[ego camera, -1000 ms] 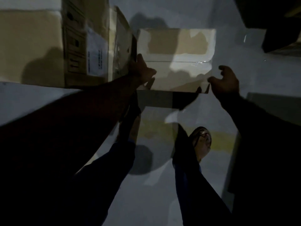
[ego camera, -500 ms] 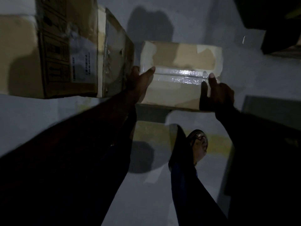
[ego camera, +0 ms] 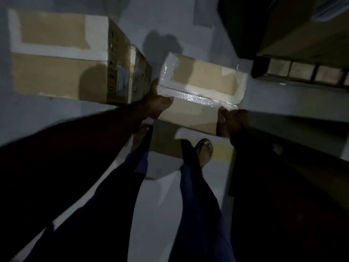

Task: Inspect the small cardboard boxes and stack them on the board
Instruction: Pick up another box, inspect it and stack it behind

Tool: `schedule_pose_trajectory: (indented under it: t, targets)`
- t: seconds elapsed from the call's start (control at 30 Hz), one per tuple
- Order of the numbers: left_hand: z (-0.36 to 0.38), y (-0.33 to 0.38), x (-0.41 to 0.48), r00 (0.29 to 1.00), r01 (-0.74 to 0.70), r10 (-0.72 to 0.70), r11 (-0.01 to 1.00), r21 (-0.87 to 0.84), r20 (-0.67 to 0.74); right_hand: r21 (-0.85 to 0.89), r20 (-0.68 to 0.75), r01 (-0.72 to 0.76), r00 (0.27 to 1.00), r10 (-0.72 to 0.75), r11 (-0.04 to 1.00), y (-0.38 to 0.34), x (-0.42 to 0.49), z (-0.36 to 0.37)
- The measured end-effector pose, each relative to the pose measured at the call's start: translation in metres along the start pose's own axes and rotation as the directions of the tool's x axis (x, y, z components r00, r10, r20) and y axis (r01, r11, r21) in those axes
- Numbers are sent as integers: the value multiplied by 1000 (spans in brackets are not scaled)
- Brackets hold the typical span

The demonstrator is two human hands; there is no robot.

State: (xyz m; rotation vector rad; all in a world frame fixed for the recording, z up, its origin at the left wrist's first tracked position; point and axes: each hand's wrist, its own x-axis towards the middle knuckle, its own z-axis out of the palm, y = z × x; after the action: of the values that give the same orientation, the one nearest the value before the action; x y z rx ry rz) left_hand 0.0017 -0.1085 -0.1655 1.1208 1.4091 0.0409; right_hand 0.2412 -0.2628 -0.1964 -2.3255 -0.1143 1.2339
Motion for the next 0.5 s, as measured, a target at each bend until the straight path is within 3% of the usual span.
schedule_pose_trajectory:
  t: [0.17,0.27,0.5]
  targets:
    - [-25,76,-106,999,40,-42,998,-48,-36,23,-29,63,998,-62,998,-57,-106,-67]
    - [-37,126,-171,997,-64,65,998,24,-31,72,-42,88,995,-85,994,-82,-172,-110]
    - [-41,229,-302,936,-269,302,945,188,-181,223,-202,250,957,-207,942,-115,-300,-195]
